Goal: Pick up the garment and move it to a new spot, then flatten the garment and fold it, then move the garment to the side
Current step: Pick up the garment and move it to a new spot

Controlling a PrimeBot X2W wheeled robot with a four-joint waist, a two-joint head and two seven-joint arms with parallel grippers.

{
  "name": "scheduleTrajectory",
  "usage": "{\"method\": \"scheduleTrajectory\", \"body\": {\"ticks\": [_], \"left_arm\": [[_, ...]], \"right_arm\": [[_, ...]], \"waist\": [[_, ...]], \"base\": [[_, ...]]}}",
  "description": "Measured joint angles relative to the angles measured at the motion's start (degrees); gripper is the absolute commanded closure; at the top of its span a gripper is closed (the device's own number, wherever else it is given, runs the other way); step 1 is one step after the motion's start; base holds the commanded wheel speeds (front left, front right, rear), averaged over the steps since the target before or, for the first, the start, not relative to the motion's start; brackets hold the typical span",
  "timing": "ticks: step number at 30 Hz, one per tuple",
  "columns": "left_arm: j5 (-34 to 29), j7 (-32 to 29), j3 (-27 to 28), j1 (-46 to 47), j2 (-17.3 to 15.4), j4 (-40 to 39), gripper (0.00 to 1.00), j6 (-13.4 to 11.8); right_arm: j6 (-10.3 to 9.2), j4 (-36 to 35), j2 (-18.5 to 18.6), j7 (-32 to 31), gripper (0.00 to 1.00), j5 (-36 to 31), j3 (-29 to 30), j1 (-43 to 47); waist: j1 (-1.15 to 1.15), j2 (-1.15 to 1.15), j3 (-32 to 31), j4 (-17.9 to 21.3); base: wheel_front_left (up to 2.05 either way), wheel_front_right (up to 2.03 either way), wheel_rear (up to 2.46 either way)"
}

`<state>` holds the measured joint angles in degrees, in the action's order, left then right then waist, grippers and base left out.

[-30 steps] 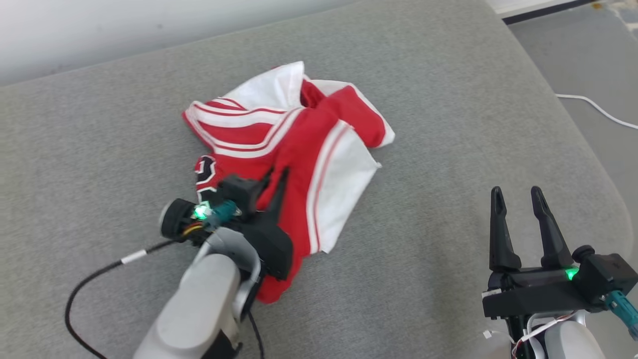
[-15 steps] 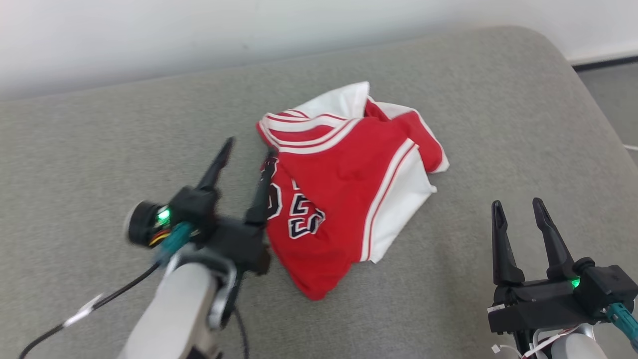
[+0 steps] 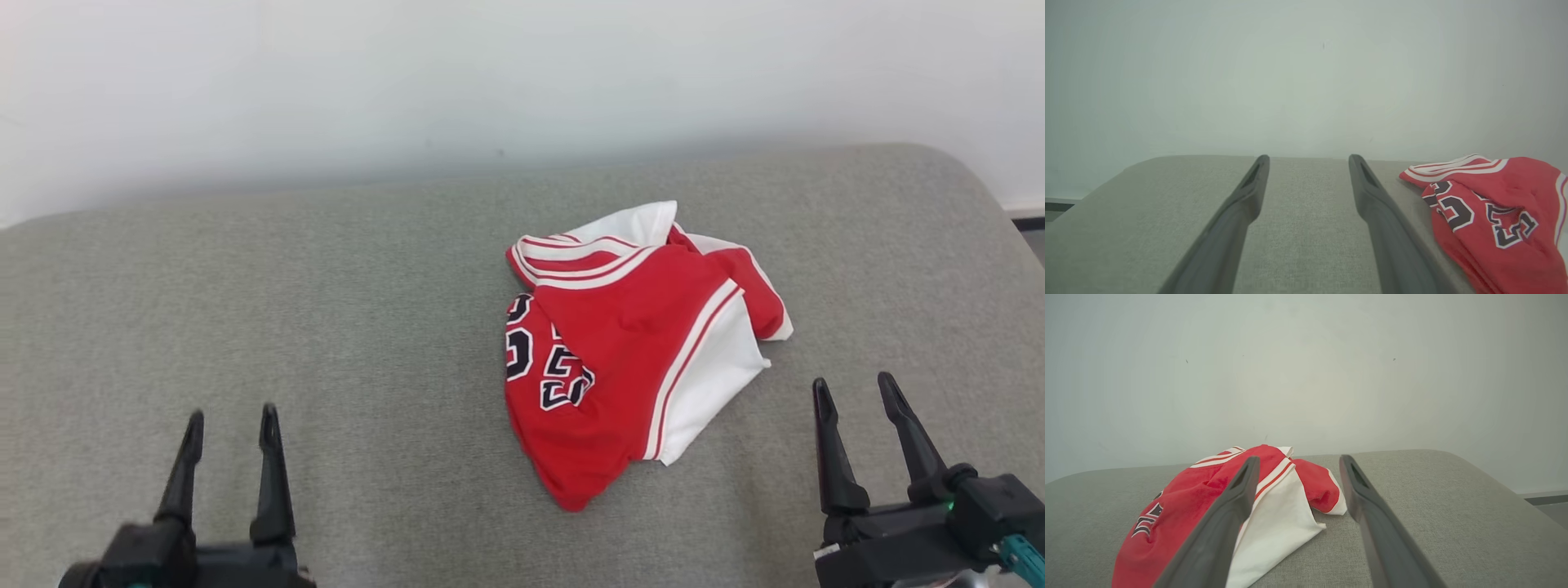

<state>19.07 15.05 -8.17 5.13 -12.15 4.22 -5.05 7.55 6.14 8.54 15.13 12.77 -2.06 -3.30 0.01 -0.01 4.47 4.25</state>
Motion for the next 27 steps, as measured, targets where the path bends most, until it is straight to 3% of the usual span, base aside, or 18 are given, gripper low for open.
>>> {"method": "scheduleTrajectory", "body": {"ticks": [9, 21, 27], "left_arm": [[-1.76, 0.00, 2.57, -7.73, 3.23, -2.50, 0.00, 0.04], [-3.74, 0.00, 4.95, -8.64, 5.43, -2.32, 0.00, 2.54], [-5.61, 0.00, 3.20, -5.08, 5.94, -1.22, 0.00, 4.43]], "right_arm": [[0.00, 0.26, -0.22, 0.00, 0.00, 0.43, 1.76, 2.83], [0.00, 0.67, -0.98, 0.00, 0.00, 0.41, 1.44, 3.57], [0.00, 0.67, -1.05, 0.00, 0.00, 0.62, 0.91, 2.96]], "waist": [[0.00, 0.00, -2.12, -2.64], [-0.01, 0.00, -2.37, -2.61], [-0.01, 0.01, -1.23, -1.88]], "base": [[0.00, 0.00, 0.00], [0.00, 0.00, 0.00], [0.00, 0.00, 0.00]]}}
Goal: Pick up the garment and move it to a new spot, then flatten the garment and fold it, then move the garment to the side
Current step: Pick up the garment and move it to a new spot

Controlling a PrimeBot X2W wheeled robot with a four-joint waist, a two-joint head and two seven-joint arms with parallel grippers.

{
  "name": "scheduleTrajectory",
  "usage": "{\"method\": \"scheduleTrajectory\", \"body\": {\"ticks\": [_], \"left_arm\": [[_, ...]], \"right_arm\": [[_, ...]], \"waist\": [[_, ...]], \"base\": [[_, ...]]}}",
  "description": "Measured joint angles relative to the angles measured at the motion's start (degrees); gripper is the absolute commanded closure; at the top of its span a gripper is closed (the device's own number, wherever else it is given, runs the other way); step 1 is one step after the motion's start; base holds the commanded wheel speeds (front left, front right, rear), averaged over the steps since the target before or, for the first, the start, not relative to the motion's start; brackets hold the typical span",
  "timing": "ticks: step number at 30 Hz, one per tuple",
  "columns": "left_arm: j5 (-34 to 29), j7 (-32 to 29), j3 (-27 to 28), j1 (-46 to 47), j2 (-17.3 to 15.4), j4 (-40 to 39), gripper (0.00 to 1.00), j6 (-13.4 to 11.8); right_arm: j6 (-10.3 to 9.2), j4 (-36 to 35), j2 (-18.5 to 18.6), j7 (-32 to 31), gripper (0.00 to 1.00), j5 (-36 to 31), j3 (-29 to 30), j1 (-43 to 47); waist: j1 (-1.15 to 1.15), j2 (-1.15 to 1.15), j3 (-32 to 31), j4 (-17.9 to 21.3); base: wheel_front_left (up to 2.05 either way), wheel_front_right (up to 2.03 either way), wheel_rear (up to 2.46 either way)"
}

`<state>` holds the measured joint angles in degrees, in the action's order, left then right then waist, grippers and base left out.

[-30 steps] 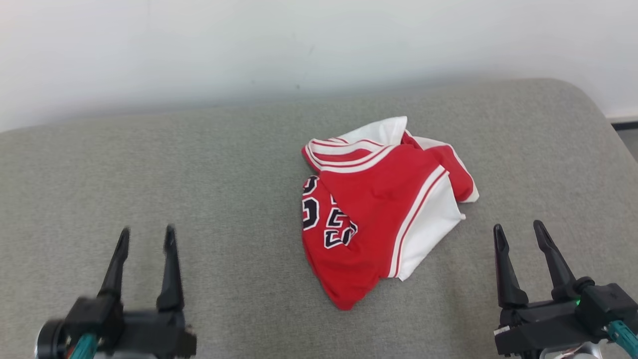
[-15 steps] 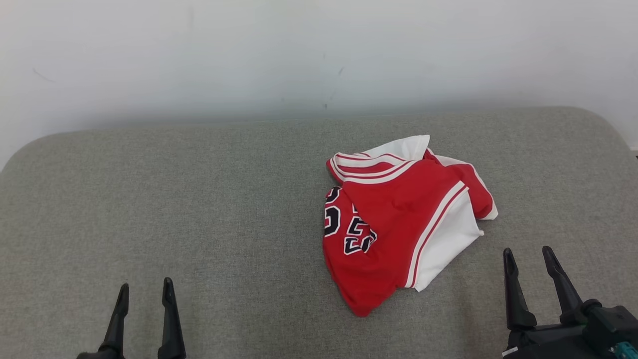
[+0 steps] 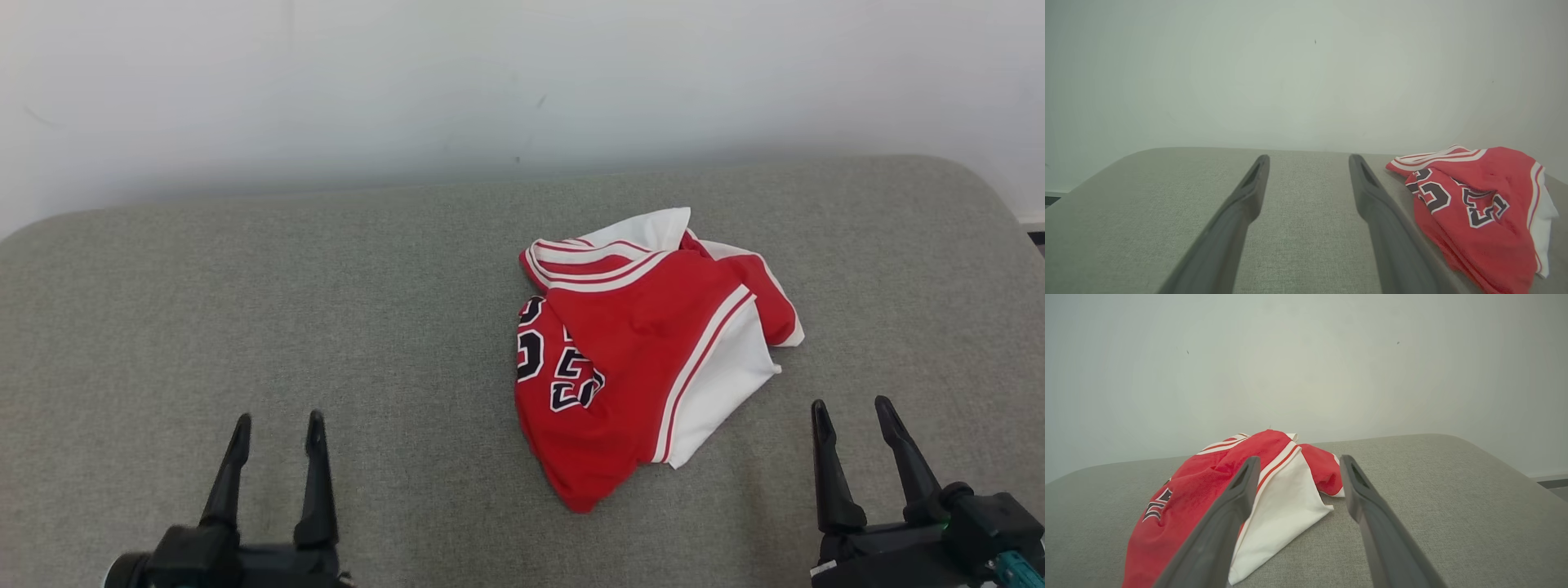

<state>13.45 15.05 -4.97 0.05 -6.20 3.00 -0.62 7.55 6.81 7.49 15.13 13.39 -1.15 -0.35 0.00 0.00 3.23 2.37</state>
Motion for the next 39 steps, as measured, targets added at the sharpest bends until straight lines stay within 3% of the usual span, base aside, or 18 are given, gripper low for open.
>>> {"method": "scheduleTrajectory", "body": {"ticks": [10, 18, 26, 27, 28, 29, 30, 39], "left_arm": [[-1.80, -1.72, -10.34, 19.08, 2.15, 8.62, 0.00, 5.25], [-1.97, -8.27, -17.83, 27.91, 2.78, 20.11, 0.00, 6.70], [-2.53, -12.30, -21.90, 30.50, 2.70, 25.65, 0.00, 7.26], [-2.55, -13.01, -22.09, 30.67, 2.63, 26.18, 0.53, 7.26], [-2.63, -13.46, -22.24, 30.73, 2.44, 26.74, 0.53, 7.25], [-3.05, -13.48, -22.35, 30.95, 2.02, 27.39, 0.69, 7.03], [-3.07, -13.43, -22.34, 31.15, 1.93, 27.63, 1.00, 6.64], [-3.13, -11.87, -22.85, 35.50, 1.14, 26.26, 1.00, 6.76]], "right_arm": [[0.00, 0.34, -0.83, -0.01, 0.00, 1.21, -0.74, -2.76], [0.00, 0.91, -1.82, 0.00, 0.00, 2.07, -0.91, -5.06], [0.00, 0.94, -2.58, 0.00, 0.00, 2.44, -0.07, -5.54], [0.00, 0.94, -2.67, -0.01, 0.00, 2.53, -0.01, -5.55], [0.00, 0.94, -2.76, 0.00, 0.00, 2.55, 0.05, -5.56], [0.00, 0.92, -2.89, 0.00, 0.00, 2.56, 0.13, -5.58], [0.00, 0.89, -2.96, 0.00, 0.00, 2.56, 0.18, -5.59], [0.00, 0.59, -3.49, 0.00, 0.00, 2.33, 0.92, -5.48]], "waist": [[-0.01, 0.00, 3.09, 3.94], [-0.01, 0.00, 6.05, 8.94], [-0.01, 0.00, 8.55, 13.49], [-0.01, 0.01, 8.79, 13.92], [-0.01, 0.00, 9.00, 14.31], [-0.01, 0.00, 9.37, 14.98], [-0.01, 0.00, 9.51, 15.24], [-0.01, 0.01, 8.78, 14.37]], "base": [[0.00, 0.00, 0.00], [0.00, 0.00, 0.00], [0.00, 0.00, 0.00], [0.00, 0.00, 0.00], [0.00, 0.00, 0.00], [0.00, 0.00, 0.00], [0.00, 0.00, 0.00], [0.00, 0.00, 0.00]]}}
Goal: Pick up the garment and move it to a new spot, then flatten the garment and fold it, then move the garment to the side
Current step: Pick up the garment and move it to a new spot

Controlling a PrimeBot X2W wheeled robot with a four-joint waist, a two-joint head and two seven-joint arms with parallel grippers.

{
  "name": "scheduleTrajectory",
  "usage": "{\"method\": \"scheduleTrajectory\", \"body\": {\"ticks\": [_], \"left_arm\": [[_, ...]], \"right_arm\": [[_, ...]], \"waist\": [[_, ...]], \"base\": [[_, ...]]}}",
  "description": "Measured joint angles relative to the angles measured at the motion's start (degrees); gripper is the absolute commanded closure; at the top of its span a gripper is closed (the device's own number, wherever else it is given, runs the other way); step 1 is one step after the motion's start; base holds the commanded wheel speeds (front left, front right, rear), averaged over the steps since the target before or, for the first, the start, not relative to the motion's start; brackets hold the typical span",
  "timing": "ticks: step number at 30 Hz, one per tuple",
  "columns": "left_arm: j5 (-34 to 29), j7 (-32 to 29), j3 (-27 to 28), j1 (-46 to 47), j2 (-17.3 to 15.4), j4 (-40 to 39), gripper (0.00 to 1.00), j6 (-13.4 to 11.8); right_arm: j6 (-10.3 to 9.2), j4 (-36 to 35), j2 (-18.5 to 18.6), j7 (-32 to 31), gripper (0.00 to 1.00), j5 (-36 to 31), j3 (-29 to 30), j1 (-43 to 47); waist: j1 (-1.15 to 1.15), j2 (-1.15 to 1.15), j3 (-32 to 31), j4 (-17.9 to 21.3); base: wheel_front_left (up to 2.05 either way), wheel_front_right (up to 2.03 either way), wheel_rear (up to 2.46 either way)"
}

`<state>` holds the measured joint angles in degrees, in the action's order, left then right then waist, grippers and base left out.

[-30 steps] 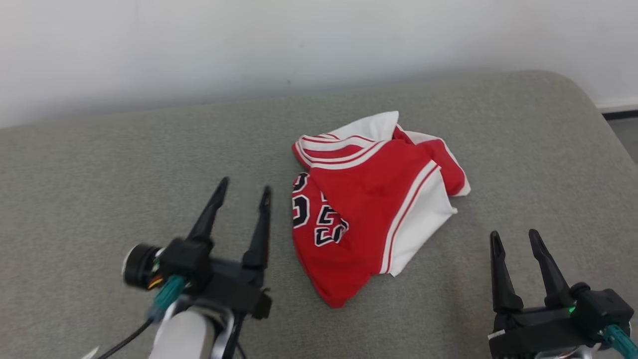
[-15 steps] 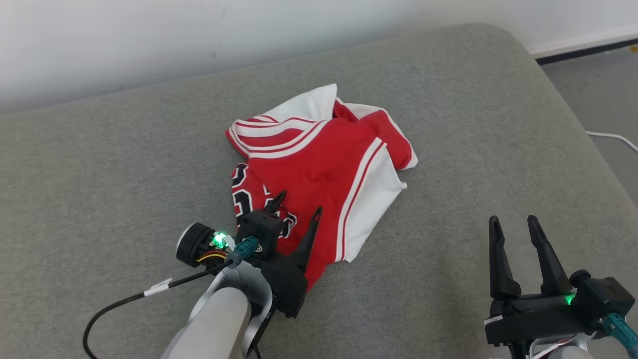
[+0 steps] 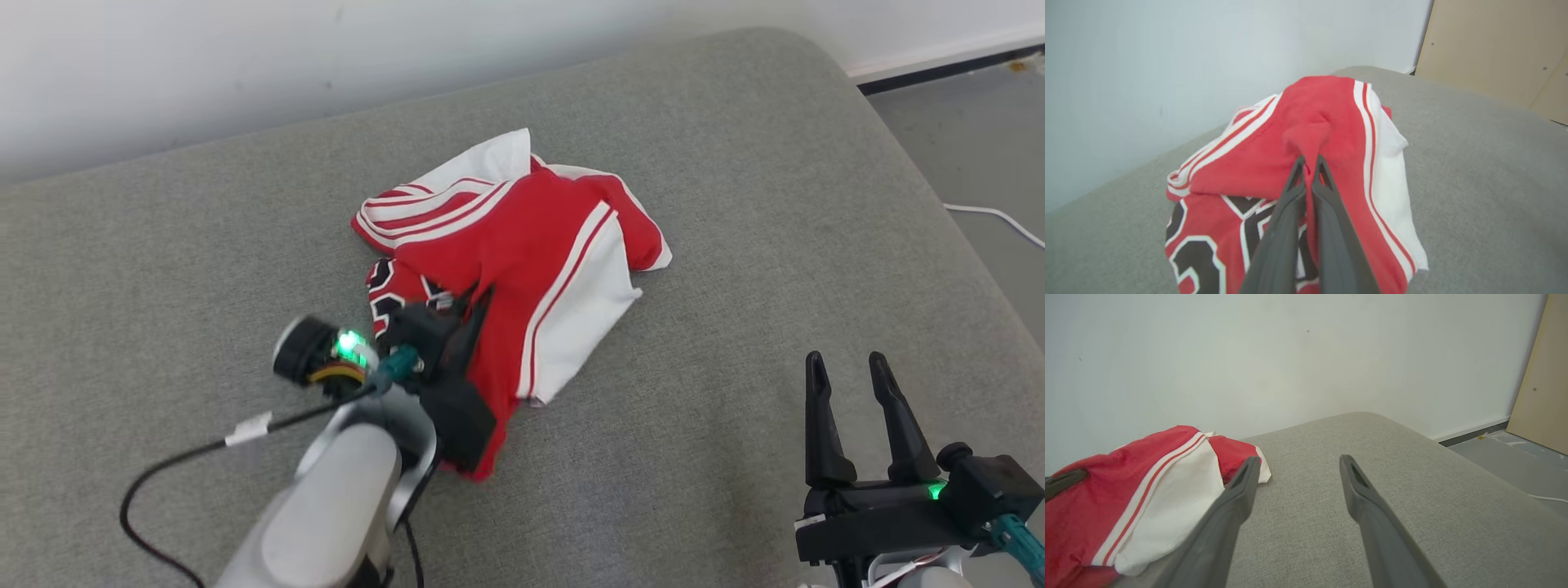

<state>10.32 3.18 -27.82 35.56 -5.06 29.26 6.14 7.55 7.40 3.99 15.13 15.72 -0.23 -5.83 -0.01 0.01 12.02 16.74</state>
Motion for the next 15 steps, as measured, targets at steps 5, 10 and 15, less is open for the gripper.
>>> {"method": "scheduleTrajectory", "body": {"ticks": [5, 10, 15], "left_arm": [[0.85, -1.96, -1.22, 9.45, -1.00, -3.68, 1.00, 0.94], [3.74, -4.98, -1.76, 21.80, -2.47, -5.97, 1.00, 1.15], [7.23, -5.83, -2.82, 33.24, -3.07, -6.26, 1.00, 1.38]], "right_arm": [[0.00, 0.48, -0.24, 0.00, 0.00, 0.00, -0.70, -0.01], [0.00, 0.92, -0.56, 0.00, 0.00, 0.35, -1.31, -0.10], [0.00, 1.22, -0.79, 0.00, 0.00, 0.94, -1.18, -0.10]], "waist": [[0.01, 0.00, -1.49, -0.55], [0.01, 0.00, -2.24, 0.27], [0.01, -0.01, -1.96, 1.92]], "base": [[0.00, 0.00, 0.00], [0.00, 0.00, 0.00], [0.00, 0.00, 0.00]]}}
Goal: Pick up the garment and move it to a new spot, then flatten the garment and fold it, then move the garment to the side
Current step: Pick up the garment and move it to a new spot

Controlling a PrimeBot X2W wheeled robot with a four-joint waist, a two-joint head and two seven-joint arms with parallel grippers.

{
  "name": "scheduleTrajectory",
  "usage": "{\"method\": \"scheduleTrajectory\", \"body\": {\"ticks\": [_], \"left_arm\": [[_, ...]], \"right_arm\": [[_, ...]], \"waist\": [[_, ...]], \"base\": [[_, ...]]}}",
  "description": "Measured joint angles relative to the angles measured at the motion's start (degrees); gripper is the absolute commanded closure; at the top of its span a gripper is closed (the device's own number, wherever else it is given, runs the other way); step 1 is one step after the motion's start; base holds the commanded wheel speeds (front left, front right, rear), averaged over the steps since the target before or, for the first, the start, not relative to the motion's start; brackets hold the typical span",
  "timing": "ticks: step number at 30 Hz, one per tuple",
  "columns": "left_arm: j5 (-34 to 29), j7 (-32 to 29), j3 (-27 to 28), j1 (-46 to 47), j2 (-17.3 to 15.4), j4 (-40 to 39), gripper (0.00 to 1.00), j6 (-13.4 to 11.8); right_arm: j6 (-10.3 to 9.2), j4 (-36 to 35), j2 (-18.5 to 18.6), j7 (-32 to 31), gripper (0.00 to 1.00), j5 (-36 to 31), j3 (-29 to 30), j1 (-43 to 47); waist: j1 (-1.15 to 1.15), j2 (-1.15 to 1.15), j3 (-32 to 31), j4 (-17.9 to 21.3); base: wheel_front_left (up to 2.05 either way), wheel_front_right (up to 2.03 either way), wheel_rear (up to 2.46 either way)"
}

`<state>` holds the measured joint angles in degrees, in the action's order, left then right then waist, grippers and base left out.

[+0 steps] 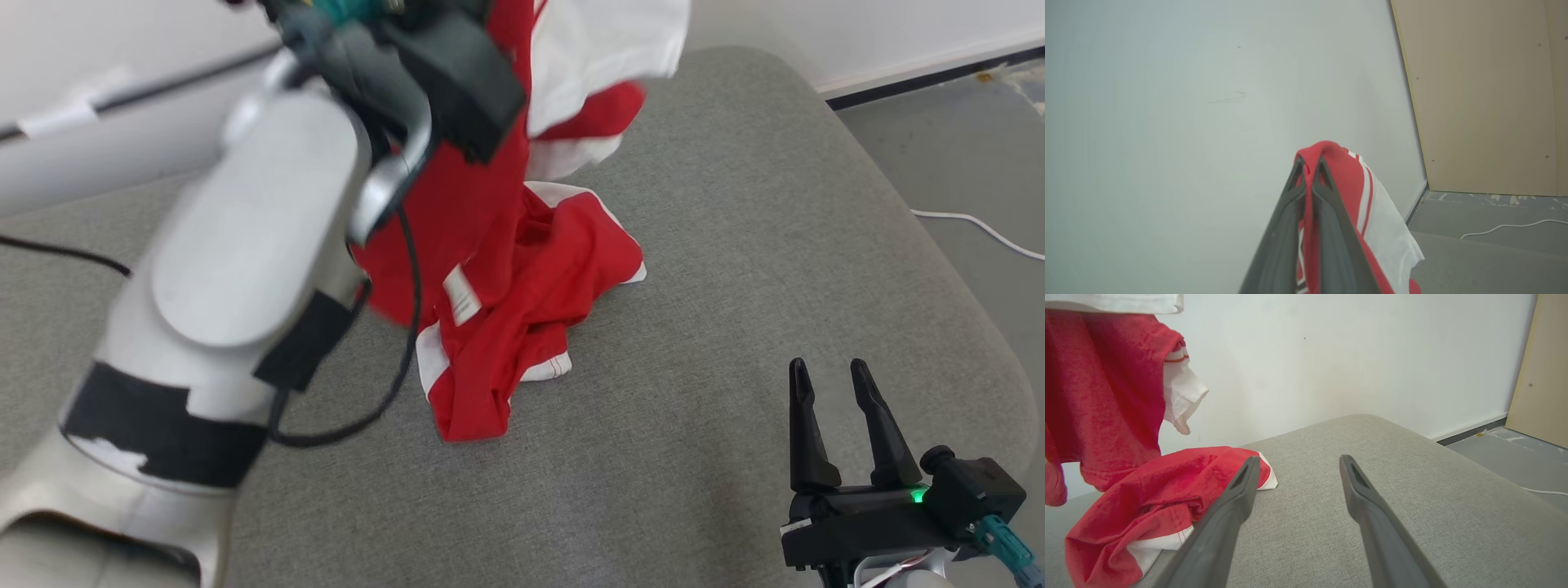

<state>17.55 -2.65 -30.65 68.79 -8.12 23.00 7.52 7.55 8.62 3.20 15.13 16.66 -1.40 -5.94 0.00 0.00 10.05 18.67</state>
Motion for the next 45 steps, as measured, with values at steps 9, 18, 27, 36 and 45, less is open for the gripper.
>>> {"method": "scheduleTrajectory", "body": {"ticks": [9, 18, 27, 36, 45], "left_arm": [[2.71, 2.19, 0.22, 8.98, -0.58, 2.88, 1.00, 0.01], [3.79, 5.10, 1.77, 8.81, -2.54, 4.75, 1.00, -0.47], [5.61, 6.28, 7.01, 1.42, -12.44, 3.94, 1.00, -3.10], [7.75, 6.62, 14.55, -6.81, -23.59, 0.23, 1.00, -6.70], [11.17, 8.23, 21.21, -14.18, -29.56, -1.49, 1.00, -9.58]], "right_arm": [[0.00, 0.13, -0.14, 0.00, 0.00, 0.18, 1.01, 0.02], [0.00, -2.11, 0.51, -0.01, 0.00, -0.74, 1.60, 0.04], [0.00, -4.82, 2.76, 0.00, 0.00, -1.63, 1.14, -0.38], [0.00, -8.16, 5.46, 0.00, 0.00, -2.33, -0.54, -1.99], [0.00, -12.40, 8.43, 0.00, 0.00, -3.16, -1.36, -2.49]], "waist": [[0.00, 0.00, 0.86, 0.93], [0.00, 0.00, 1.04, -3.33], [0.00, 0.00, 2.05, -11.87], [-0.01, 0.00, 4.33, -20.08], [0.00, 0.00, 7.57, -25.14]], "base": [[0.00, 0.00, 0.00], [0.00, 0.00, 0.00], [0.00, 0.00, 0.00], [0.00, 0.00, 0.00], [0.00, 0.00, 0.00]]}}
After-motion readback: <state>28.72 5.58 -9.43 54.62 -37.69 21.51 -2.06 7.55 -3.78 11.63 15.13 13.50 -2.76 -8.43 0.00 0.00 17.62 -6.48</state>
